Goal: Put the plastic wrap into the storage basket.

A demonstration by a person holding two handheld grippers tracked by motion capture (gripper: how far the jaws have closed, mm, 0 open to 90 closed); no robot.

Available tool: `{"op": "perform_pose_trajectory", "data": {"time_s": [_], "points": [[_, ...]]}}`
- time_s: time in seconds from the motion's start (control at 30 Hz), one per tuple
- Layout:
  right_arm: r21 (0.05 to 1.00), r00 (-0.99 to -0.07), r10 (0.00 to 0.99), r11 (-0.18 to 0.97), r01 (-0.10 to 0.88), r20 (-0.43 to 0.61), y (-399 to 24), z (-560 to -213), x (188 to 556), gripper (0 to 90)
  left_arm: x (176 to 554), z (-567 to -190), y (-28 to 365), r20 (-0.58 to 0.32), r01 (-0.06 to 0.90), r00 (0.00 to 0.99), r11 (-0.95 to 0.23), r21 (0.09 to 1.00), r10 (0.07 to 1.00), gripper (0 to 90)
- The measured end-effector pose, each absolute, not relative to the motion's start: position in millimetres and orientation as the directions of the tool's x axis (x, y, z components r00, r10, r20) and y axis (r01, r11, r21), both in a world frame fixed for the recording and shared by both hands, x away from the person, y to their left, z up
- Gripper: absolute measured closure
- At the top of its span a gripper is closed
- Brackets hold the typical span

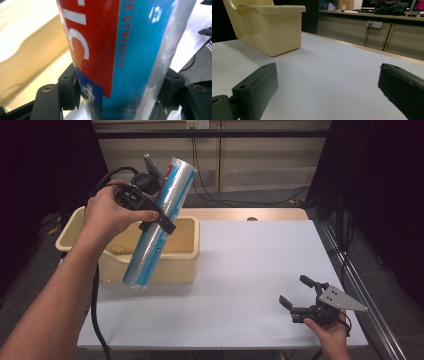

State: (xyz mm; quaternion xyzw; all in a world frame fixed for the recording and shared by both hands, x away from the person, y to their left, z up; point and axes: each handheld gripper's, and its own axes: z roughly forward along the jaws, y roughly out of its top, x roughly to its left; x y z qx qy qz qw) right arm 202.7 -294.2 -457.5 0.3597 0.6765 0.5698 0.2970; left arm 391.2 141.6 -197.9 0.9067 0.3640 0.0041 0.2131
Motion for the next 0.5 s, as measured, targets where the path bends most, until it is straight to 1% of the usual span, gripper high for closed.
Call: {"op": "perform_pose_trajectory", "data": {"time_s": [0.37,0.5], "points": [[0.985,-0.563,0.827,0.09,0.147,0.008,-294.6,-457.2,202.5,2.3,400.6,-197.2,138.7,-0.119,0.648,0.738,-0.649,0.399,0.664,32.2],[0.985,-0.566,0.824,0.09,0.149,0.01,-293.9,-457.7,202.8,2.4,404.8,-195.0,136.4,-0.118,0.646,0.743,-0.659,0.385,0.659,32.2]]}}
